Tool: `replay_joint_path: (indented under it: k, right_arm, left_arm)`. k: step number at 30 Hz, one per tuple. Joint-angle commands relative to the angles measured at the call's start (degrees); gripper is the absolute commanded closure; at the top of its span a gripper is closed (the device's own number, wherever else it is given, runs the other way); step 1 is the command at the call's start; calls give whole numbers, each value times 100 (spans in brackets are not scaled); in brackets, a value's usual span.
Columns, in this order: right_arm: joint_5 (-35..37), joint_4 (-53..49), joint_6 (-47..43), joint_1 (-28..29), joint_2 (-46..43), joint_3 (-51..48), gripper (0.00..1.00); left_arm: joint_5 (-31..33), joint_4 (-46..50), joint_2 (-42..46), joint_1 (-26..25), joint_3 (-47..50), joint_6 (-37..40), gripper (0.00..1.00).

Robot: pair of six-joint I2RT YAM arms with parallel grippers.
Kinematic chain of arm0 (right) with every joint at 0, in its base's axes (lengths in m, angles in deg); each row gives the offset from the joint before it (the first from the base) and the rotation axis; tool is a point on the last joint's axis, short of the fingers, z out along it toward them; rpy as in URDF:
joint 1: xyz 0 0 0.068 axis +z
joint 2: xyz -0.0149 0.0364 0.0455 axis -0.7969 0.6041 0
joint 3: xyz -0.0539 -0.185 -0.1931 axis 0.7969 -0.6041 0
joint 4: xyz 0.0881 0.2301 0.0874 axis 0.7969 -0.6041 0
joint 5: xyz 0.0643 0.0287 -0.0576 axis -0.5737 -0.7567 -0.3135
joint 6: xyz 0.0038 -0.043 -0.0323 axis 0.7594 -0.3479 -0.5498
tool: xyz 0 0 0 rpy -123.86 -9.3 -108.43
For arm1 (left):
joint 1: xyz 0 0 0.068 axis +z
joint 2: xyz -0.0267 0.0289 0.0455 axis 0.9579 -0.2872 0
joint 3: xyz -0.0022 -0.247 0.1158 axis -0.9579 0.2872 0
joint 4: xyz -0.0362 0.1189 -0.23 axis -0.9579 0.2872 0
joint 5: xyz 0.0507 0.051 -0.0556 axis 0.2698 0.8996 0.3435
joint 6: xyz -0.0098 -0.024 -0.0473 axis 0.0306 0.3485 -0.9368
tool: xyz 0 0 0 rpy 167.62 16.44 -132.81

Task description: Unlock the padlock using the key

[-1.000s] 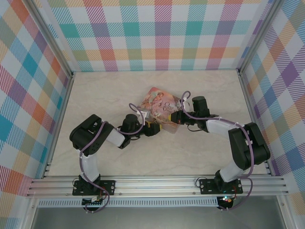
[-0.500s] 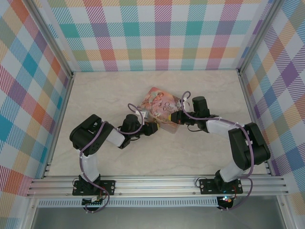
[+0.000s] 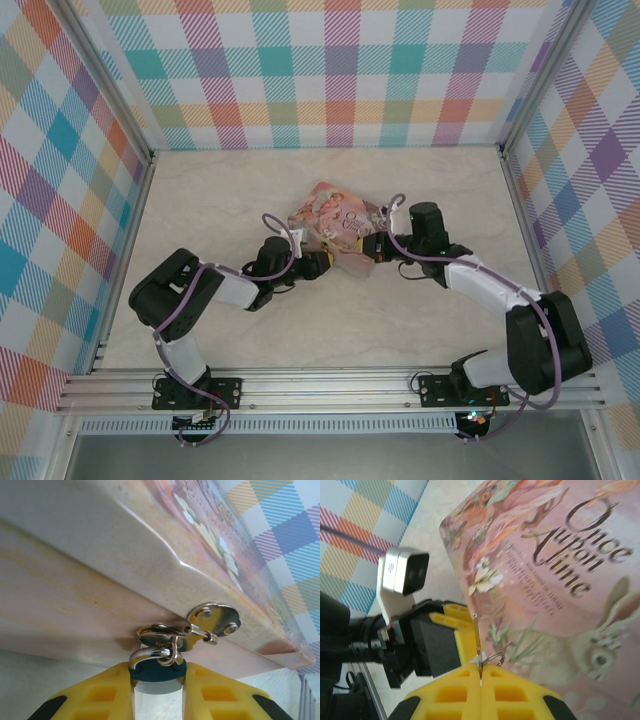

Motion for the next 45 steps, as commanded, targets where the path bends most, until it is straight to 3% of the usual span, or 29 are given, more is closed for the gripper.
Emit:
replay_joint_path:
  k: [1, 7, 13, 27, 45]
  right_arm:
    - [585, -598, -540, 427, -296, -266, 96]
    - [1364, -725, -760, 1150, -389, -570, 96]
    - [1767, -680, -943, 1521, 125, -468, 96]
    - [2455, -512, -1348, 1701, 753, -54, 96]
    - [2237, -868, -1835, 1729, 1213, 460, 96]
  left_arm:
    - [198, 122, 387, -107, -174, -557, 79]
    - [255, 464, 608, -178, -273, -1223, 83]
    - [147, 681, 666, -240, -388, -1715, 86]
    - [88, 877, 663, -336, -435, -2152, 90]
    - [132, 1092, 813, -372, -429, -2106, 92]
